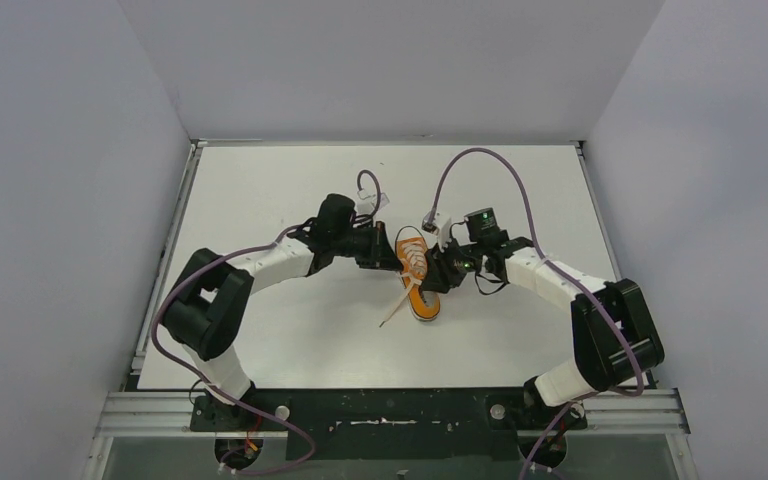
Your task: Tie the shoes
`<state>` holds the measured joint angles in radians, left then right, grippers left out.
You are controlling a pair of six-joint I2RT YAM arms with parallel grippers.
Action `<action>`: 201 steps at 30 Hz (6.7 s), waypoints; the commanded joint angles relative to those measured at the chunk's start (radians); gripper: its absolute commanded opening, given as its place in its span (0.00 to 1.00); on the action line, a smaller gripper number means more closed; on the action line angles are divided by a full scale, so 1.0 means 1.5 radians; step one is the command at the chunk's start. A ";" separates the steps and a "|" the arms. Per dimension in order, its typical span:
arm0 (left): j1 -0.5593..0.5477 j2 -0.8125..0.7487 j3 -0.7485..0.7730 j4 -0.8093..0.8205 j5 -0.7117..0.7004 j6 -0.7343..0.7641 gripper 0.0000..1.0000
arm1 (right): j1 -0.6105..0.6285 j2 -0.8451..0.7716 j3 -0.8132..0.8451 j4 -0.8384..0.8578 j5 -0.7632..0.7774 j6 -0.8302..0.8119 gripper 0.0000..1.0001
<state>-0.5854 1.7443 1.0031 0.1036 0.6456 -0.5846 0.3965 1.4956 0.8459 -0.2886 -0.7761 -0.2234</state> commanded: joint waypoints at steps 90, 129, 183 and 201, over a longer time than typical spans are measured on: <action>0.016 0.121 0.159 -0.079 0.177 0.241 0.09 | -0.012 0.046 0.082 0.089 0.023 0.252 0.31; 0.004 0.137 0.171 -0.125 0.186 0.283 0.34 | -0.012 0.071 0.099 0.105 0.009 0.256 0.00; 0.022 0.163 0.142 0.094 0.183 0.110 0.00 | -0.061 0.118 0.127 0.085 -0.033 0.360 0.21; 0.023 0.169 0.148 0.096 0.190 0.110 0.00 | -0.049 0.087 0.055 0.186 -0.087 0.417 0.22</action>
<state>-0.5583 1.9984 1.1751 0.1905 0.9066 -0.4332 0.3130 1.6917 0.9520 -0.1020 -0.8539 0.3626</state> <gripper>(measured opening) 0.009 0.206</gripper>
